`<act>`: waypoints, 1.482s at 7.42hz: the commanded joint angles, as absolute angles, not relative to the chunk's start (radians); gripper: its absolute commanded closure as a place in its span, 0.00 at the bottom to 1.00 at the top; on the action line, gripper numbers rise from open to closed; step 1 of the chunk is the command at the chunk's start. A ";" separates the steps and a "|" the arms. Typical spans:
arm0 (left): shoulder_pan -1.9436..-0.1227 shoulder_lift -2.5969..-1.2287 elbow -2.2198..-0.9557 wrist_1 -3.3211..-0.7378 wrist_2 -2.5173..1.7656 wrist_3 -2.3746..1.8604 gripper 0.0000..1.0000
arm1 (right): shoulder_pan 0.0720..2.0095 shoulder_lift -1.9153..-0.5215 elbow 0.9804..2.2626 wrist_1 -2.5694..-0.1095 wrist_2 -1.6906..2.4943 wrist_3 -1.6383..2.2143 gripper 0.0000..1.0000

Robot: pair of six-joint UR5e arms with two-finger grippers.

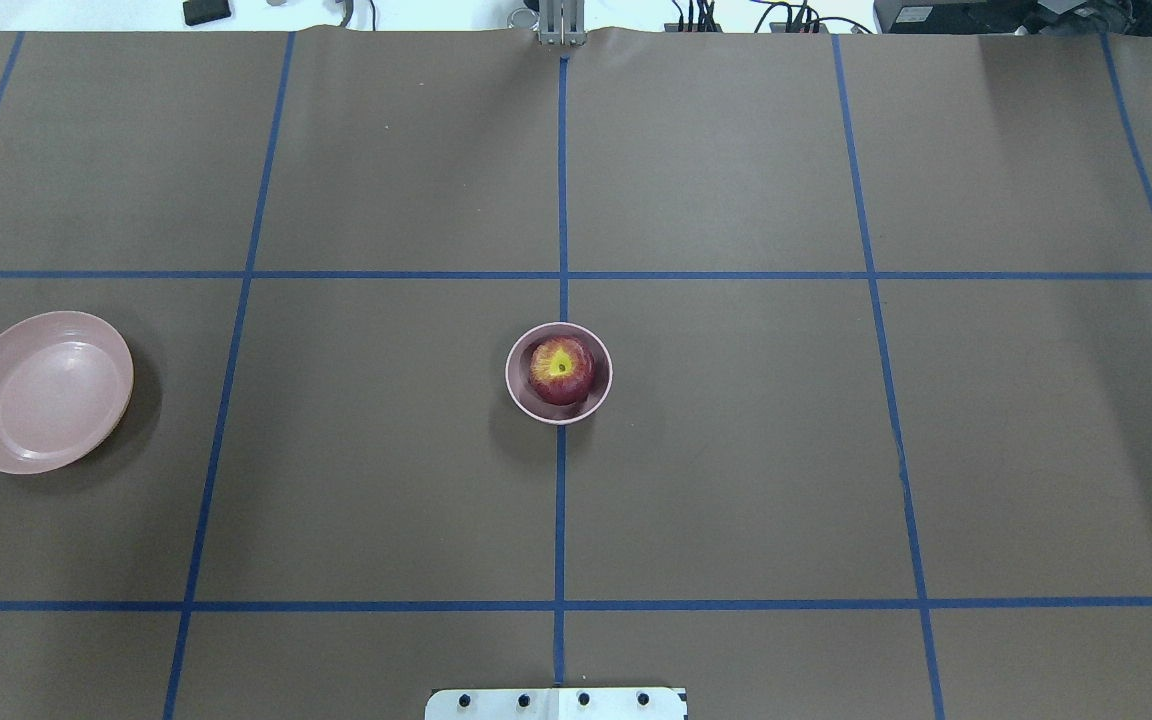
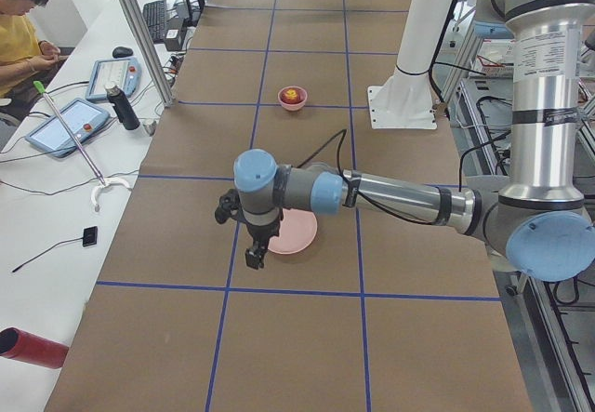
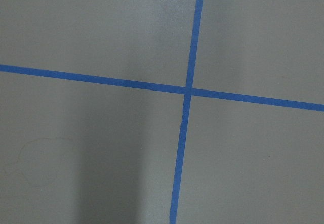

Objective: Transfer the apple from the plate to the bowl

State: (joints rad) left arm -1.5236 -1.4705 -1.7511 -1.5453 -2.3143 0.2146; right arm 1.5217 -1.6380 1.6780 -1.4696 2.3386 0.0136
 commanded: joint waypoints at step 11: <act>-1.618 -1.450 -1.681 -1.632 -2.416 0.071 0.02 | 1.522 -1.637 1.677 -1.470 2.339 0.015 0.00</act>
